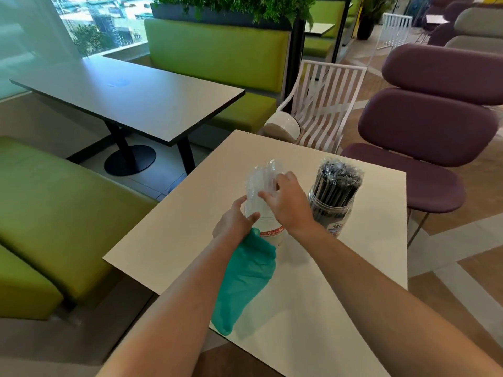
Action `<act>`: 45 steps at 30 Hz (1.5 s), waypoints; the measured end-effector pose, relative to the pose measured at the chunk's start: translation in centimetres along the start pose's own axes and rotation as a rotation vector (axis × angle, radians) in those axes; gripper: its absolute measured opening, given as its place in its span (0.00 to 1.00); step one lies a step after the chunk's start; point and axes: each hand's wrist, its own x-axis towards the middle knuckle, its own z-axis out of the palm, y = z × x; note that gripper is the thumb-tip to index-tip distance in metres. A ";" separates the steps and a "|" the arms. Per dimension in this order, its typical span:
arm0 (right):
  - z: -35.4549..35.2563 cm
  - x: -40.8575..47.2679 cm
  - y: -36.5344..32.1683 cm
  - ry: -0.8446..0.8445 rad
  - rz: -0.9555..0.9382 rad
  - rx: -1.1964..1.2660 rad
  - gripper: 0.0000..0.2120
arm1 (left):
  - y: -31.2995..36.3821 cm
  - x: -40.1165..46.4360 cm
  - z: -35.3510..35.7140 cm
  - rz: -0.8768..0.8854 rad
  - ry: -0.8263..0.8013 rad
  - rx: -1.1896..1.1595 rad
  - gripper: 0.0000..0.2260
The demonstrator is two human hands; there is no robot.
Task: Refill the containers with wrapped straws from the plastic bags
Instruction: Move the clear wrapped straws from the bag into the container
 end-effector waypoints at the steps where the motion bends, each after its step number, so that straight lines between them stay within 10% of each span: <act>1: -0.3 0.2 -0.3 0.033 -0.030 -0.061 0.23 | -0.1 0.0 0.0 0.003 -0.002 -0.002 0.28; 4: -1.3 1.1 -1.2 0.191 -0.152 -0.086 0.36 | -0.1 0.1 0.1 -0.003 -0.008 -0.003 0.27; 13: 2.4 -0.8 2.2 -0.067 -0.369 -0.417 0.25 | 0.1 0.0 0.3 -0.010 0.015 -0.004 0.28; 26: -0.2 3.2 0.4 -0.238 -0.083 -0.286 0.39 | 0.8 0.5 -0.4 0.076 -0.065 -0.073 0.40; 45: -1.4 5.2 0.1 -0.188 -0.123 -0.091 0.22 | 0.3 1.1 0.2 0.057 -0.071 -0.236 0.48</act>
